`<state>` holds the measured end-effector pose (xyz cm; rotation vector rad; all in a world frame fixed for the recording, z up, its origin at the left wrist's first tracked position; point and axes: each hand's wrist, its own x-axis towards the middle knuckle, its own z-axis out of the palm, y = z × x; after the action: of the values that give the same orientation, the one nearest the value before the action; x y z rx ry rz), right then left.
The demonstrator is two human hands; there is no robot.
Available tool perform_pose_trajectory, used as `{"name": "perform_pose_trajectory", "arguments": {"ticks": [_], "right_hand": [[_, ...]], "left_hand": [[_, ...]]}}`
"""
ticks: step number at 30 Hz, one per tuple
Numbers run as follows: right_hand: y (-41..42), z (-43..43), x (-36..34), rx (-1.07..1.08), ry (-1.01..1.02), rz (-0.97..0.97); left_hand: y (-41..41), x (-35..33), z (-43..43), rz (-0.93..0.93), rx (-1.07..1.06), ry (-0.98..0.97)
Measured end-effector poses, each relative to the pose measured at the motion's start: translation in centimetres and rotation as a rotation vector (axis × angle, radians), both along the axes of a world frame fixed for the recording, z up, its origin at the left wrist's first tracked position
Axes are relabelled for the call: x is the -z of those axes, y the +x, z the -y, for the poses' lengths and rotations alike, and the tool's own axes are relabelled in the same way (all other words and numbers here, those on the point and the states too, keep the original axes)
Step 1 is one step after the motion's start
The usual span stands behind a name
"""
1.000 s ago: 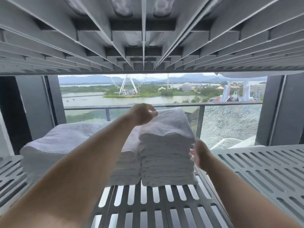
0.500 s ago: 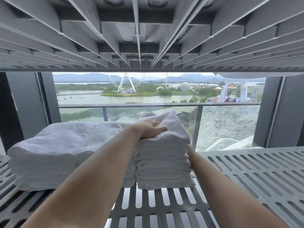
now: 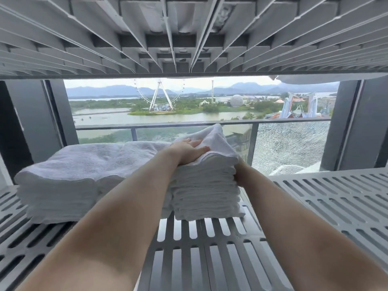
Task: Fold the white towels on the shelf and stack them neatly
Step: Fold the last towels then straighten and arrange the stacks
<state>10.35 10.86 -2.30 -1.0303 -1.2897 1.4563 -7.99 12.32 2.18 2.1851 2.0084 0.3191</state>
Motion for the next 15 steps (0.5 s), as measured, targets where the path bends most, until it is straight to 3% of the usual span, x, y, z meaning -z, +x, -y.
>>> {"name": "perform_pose_trajectory", "arguments": {"ticks": [3,4,6,8,9,12,15], "right_hand": [[0.8,0.3,0.0,0.129,0.183,0.028],[1.0,0.6,0.5,0.346,0.334,0.164],[0.9,2.7,2.0,0.798,0.883,0.534],[-0.9,4.9,4.5,0.679,1.436,0.888],[-2.0,5.8,6.0,0.580,1.520,1.052],[-5.5,7.3,9.6,0.517,1.292,1.351],[-7.4,8.2,9.8,0.482,1.197,1.369]], "left_hand": [[0.0,-0.3,0.0,-0.076,0.004,0.036],[0.0,-0.7,-0.2,-0.118,0.013,0.054],[0.1,-1.1,-0.5,-0.126,0.067,0.100],[0.2,-1.1,-0.6,-0.044,0.135,0.105],[0.2,-1.1,-0.9,0.009,0.141,0.084],[0.9,-1.8,-2.0,-0.020,0.089,0.085],[2.5,-2.6,-3.2,-0.183,0.075,0.089]]}}
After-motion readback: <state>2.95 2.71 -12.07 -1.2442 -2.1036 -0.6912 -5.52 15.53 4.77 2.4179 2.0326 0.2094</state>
